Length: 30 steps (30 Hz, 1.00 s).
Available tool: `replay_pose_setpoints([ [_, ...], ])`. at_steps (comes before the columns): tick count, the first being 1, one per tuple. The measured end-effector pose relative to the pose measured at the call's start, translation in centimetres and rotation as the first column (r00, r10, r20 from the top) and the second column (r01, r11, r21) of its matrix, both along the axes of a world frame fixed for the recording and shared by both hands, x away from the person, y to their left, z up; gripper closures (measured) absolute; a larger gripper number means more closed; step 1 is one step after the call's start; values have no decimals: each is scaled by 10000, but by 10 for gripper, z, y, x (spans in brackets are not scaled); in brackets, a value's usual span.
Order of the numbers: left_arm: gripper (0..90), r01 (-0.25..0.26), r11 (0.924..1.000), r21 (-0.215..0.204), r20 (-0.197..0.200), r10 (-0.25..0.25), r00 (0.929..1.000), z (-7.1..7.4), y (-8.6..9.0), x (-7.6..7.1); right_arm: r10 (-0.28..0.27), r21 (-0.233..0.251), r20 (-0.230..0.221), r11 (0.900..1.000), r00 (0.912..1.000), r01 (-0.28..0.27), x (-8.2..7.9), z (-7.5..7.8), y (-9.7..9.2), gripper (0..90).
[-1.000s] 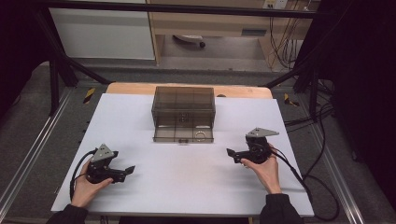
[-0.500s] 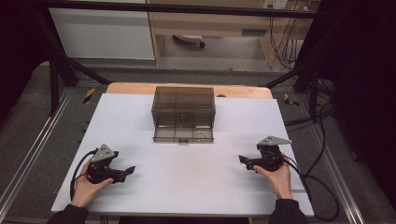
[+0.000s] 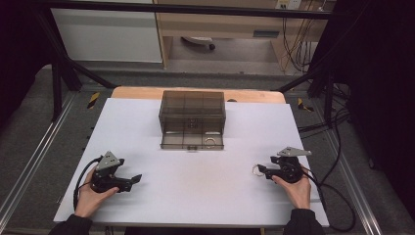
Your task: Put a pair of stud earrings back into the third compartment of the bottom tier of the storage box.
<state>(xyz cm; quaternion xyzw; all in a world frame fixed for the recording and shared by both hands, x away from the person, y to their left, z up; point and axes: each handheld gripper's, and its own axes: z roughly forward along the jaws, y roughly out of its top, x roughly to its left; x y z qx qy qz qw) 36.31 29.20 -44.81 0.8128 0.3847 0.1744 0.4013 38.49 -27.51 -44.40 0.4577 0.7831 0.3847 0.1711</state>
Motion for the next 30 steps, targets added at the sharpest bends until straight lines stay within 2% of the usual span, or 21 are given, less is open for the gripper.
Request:
replay_pose_setpoints([
  [8,64,11,10000,12,-11,-11,10000,0,0,0,-22,-339,-175,9994,9998,16,0,-4,1,527],
  [9,64,8,10000,8,-13,-8,10000,0,0,0,-22,-339,-175,9994,9998,16,0,-4,1,527],
  [11,64,13,10000,14,-7,-13,10000,0,0,0,28,-373,-191,9993,9998,-35,1,-6,2,598],
  [16,64,17,10000,23,-24,-17,10000,0,0,0,-24,-410,-197,9992,9998,16,3,-7,3,695],
  [21,64,17,10000,16,-17,-17,10000,0,0,0,52,-367,-347,9993,9994,-65,4,-8,4,757],
  [30,64,-10,10000,-11,-13,10,10000,0,0,0,85,-555,-355,9984,9993,-105,4,-9,5,839],
])
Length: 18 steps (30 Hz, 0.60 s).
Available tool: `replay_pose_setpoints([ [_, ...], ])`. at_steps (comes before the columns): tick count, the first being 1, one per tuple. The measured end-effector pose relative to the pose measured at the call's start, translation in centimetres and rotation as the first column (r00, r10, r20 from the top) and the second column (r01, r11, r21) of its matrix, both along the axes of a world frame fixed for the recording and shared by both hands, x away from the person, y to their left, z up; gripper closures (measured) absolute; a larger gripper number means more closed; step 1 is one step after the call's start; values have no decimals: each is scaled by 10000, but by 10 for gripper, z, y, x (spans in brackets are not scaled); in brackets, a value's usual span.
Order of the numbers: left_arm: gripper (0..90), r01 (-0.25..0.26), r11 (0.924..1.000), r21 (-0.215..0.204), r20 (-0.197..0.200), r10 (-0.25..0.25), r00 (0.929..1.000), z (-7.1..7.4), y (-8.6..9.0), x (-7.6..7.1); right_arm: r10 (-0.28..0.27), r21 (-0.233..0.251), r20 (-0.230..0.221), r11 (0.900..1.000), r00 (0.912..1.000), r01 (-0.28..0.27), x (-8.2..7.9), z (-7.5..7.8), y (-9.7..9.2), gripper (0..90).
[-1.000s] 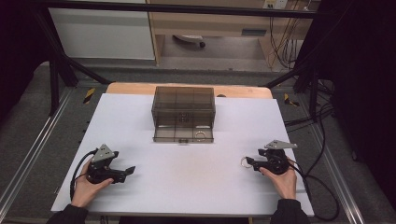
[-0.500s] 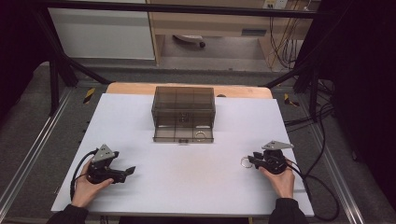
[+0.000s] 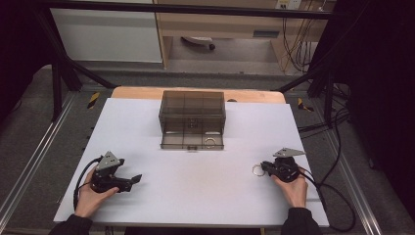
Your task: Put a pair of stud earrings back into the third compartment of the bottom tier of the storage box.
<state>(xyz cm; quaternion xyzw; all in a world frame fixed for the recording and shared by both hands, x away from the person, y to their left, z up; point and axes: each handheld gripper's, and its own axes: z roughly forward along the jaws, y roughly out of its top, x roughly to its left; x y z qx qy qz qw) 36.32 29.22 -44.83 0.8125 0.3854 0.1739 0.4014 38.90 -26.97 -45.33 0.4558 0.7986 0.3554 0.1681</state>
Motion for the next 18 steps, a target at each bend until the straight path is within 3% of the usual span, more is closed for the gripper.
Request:
replay_pose_setpoints([
  [8,65,-9,10000,-13,6,9,10000,0,0,0,-10,-111,-69,9999,10000,9,0,1,1,869],
  [18,64,-11,10000,-21,11,11,10000,1,0,0,-98,90,-84,9999,9999,98,-2,7,2,871],
])
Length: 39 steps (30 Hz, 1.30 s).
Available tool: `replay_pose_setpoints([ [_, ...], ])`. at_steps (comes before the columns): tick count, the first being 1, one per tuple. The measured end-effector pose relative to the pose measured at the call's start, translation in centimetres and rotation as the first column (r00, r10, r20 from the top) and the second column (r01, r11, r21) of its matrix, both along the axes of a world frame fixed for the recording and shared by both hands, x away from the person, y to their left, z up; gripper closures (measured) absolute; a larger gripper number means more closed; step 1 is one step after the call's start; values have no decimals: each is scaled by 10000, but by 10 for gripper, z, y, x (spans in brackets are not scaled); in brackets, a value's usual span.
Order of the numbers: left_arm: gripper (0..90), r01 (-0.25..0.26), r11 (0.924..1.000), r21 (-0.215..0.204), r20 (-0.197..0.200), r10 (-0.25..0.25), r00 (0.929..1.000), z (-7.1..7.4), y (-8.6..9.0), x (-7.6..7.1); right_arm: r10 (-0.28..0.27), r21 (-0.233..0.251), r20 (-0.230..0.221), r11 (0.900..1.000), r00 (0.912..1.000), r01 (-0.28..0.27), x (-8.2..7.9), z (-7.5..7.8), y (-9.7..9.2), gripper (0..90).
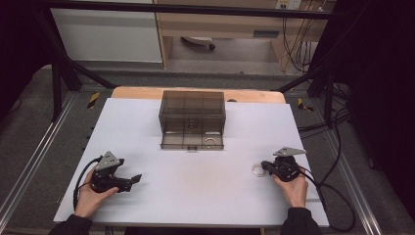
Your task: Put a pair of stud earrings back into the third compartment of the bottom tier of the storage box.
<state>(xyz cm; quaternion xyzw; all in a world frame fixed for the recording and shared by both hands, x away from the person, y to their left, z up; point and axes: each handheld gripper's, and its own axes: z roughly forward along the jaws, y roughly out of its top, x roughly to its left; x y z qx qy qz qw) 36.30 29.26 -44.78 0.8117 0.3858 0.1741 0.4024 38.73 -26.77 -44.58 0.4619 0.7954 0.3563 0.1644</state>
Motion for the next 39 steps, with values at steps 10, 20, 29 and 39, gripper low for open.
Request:
replay_pose_setpoints([
  [10,64,-8,10000,-2,2,8,10000,0,0,0,66,215,204,9997,9998,-71,-3,9,4,872],
  [20,64,-9,10000,9,-4,9,10000,0,0,0,301,385,358,9988,9989,-315,-5,18,15,872],
  [29,64,-16,10000,14,-17,16,10000,0,0,0,563,477,378,9972,9977,-581,-4,25,30,872],
  [39,64,-33,10000,0,-7,33,10000,0,1,0,915,582,615,9938,9939,-951,5,37,54,872],
])
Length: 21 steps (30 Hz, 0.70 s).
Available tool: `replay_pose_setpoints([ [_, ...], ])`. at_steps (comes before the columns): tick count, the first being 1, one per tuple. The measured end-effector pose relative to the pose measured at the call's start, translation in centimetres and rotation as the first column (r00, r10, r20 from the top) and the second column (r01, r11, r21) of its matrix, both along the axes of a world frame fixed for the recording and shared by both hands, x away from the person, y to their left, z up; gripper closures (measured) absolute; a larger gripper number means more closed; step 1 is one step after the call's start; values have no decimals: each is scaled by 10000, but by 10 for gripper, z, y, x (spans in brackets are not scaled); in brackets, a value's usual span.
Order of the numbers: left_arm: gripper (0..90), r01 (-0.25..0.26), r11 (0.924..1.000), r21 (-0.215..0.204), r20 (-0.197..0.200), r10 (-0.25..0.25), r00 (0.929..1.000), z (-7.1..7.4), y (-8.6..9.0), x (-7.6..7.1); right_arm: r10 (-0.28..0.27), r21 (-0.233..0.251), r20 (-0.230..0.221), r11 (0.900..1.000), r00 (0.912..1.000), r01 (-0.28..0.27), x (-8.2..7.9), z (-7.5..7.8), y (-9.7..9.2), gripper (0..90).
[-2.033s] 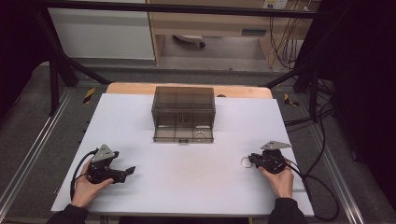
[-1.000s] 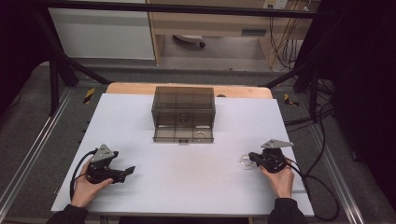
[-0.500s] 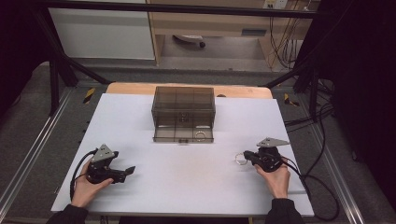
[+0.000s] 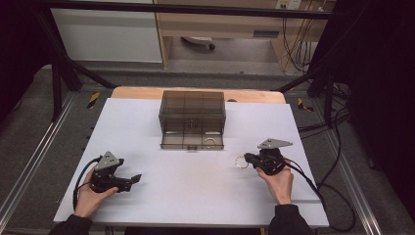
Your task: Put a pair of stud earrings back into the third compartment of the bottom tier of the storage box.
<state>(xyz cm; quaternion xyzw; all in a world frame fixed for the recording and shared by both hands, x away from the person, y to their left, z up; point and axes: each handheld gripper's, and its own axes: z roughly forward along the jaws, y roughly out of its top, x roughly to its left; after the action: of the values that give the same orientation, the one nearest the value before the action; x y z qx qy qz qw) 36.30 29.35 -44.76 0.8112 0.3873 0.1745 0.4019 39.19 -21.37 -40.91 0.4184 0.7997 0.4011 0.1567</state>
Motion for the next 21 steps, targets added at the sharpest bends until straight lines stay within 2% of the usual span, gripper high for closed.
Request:
replay_pose_setpoints([
  [21,64,15,10000,-8,-24,-15,10000,0,0,0,313,187,261,9993,9992,-318,28,15,51,872],
])
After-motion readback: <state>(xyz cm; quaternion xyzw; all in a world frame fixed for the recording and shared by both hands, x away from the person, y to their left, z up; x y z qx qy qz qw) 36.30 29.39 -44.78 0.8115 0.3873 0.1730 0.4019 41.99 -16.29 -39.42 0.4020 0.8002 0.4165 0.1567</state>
